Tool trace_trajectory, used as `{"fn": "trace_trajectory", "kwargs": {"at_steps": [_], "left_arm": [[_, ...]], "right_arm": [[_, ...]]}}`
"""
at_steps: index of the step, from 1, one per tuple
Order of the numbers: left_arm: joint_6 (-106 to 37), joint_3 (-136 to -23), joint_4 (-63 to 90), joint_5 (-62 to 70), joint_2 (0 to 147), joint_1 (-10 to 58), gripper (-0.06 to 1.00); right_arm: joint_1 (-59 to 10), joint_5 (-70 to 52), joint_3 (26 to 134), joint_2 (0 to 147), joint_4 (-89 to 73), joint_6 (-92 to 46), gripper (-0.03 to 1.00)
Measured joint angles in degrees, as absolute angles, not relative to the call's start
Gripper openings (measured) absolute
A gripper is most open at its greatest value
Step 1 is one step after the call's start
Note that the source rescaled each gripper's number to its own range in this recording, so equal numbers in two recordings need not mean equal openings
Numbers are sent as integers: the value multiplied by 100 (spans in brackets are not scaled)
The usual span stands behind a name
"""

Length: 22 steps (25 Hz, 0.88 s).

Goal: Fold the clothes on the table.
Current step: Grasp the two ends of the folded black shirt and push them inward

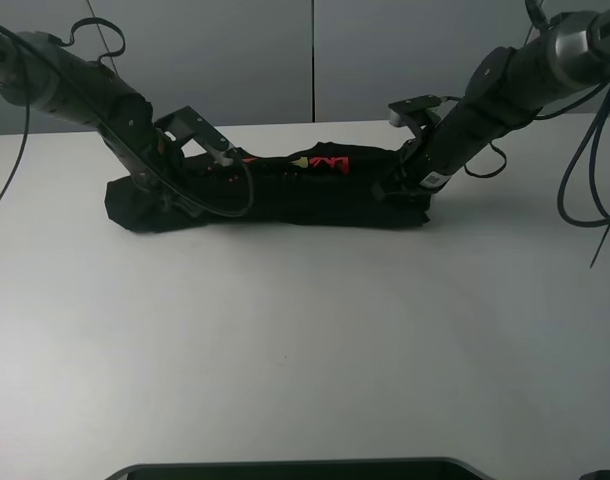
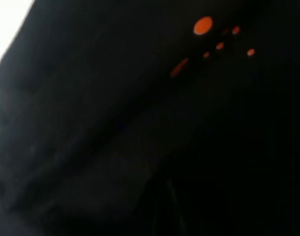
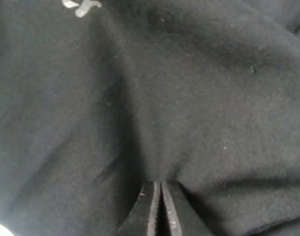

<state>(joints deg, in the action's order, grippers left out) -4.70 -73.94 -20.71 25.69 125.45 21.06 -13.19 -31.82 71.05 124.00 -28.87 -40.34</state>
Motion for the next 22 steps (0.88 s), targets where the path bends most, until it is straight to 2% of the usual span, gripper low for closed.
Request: {"fn": "trace_trajectory", "kwargs": {"at_steps": [9,16,22], "left_arm": [[-1027,-7466,-1060,4231,12445,2118,0],[-1445,-7400,-284,5117,12274,2118,0],[-1395,-7219,91,5381,11427,2118,0]], "right_arm": [[-1319,-4987,7064,12357,-2477,-2867,0],[-1319,-5222,6585,11987,-2350,-2723,0],[-1319,-5336,6534,10782,-1939,-2676,0]]}}
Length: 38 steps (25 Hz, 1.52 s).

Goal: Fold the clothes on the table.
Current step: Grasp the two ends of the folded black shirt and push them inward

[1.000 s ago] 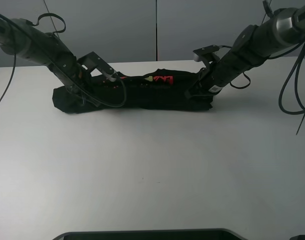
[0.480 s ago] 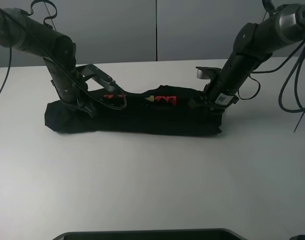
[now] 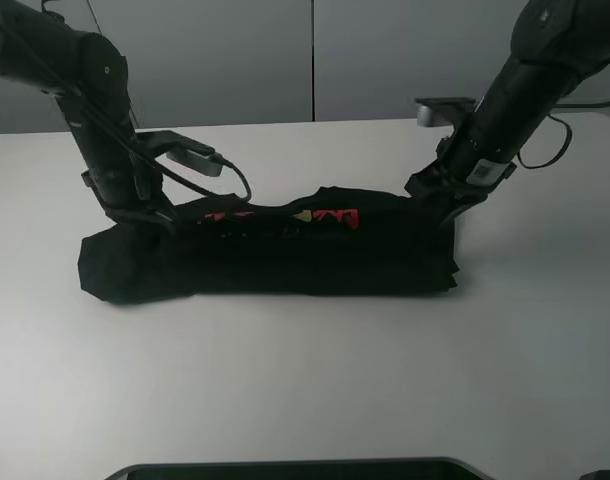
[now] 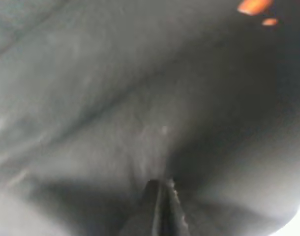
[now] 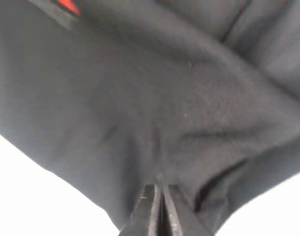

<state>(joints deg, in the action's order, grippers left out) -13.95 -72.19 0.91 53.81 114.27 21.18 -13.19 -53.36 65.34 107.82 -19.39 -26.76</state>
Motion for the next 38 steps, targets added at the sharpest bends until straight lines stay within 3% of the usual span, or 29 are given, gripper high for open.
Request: {"fn": "trace_trajectory", "kwargs": {"at_steps": [6,8,12,14,16,20,23,38], "left_arm": [[-1388,-7219,181,5023,10274,2118,0],[-1388,-7219,191,4852,10033,2118,0],[-1388,-7219,231,4978,9864,2118,6],[-1459,-7219,241,5104,9855,2118,16],[-1480,-7219,241,5186,9840,2118,33],[-1491,-7219,367,5296,9841,2118,69],[-1491,-7219,431,5323,9841,2118,81],[-1491,-7219,431,5393,9606,2118,85]], "right_arm": [[-1319,-4903,6534,9538,-1872,-2655,0],[-1319,-4666,6534,9340,-1859,-2667,6],[-1319,-4543,6529,9371,-1649,-2702,44],[-1319,-4514,6529,9494,-1403,-2635,65],[-1319,-4450,6501,9659,-1101,-2387,75],[-1319,-4388,6477,10095,-532,-1860,77],[-1319,-4312,6477,10451,-505,-1714,77],[-1319,-4260,6361,11063,-699,-1629,77]]}}
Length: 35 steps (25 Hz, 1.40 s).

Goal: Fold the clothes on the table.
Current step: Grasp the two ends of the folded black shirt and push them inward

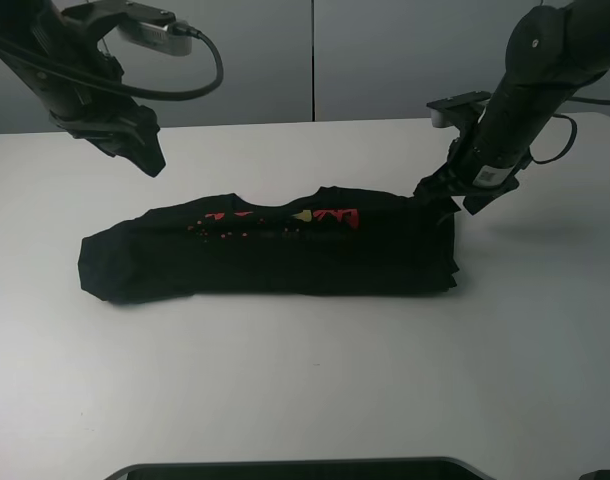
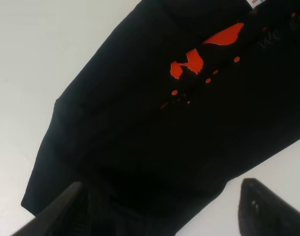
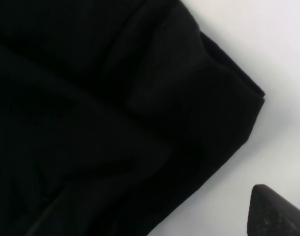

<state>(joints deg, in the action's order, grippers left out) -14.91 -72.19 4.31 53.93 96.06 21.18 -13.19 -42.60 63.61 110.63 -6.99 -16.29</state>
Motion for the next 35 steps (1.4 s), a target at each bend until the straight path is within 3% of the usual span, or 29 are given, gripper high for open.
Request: {"fn": "trace_trajectory", "kwargs": {"at_steps": [20,22,26,29,30,35], "left_arm": [[-1491,-7219,431,5416,9456,2118,85],[-1491,-7219,431,5416,9456,2118,85],[-1515,-7219,431,5416,9456,2118,85],[-1525,-7219,431,5416,9456,2118,85],[-1525,-7219,431,5416,9456,2118,85],[-1525,-7219,431,5416,9456,2118,85]], "right_arm": [[-1307,-3670,5961,11661,-2154,-2247,76],[-1304,-3627,5971,11684,-2226,-2334,66],[-1295,-3579,5983,11749,-2390,-2436,32],[-1295,-3628,5983,11769,-2517,-2508,15],[-1295,-3642,5983,11772,-2519,-2508,11],[-1308,-3642,5983,11730,-2115,-1959,11]]}}
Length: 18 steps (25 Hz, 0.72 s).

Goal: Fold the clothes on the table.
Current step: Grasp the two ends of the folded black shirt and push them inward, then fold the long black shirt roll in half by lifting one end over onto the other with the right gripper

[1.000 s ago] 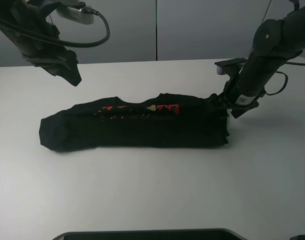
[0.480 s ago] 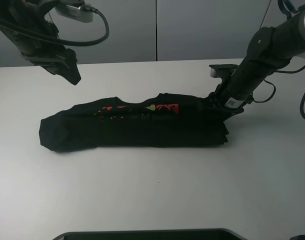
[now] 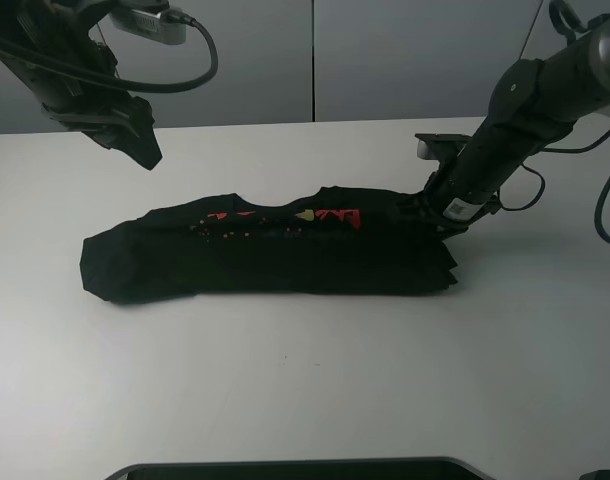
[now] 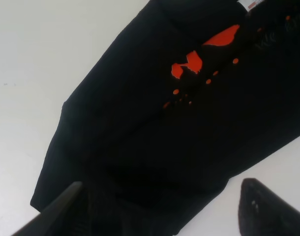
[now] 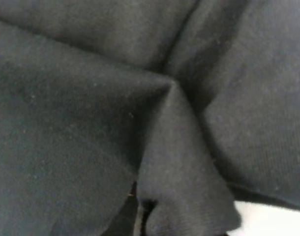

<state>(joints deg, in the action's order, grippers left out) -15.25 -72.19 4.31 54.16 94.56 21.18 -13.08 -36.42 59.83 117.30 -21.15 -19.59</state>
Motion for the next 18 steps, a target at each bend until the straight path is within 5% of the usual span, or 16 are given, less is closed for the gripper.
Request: {"fn": "trace_trajectory", "kwargs": {"at_steps": [10,18], "left_arm": [[-1537,-7219,431,5416,9456,2118,85],[-1537,-7219,431,5416,9456,2118,85]], "right_arm": [[-1306,-4971,5864,11045,3176,1891,11],[-1306,-5018,5861,9526,2143,1317,11]]}}
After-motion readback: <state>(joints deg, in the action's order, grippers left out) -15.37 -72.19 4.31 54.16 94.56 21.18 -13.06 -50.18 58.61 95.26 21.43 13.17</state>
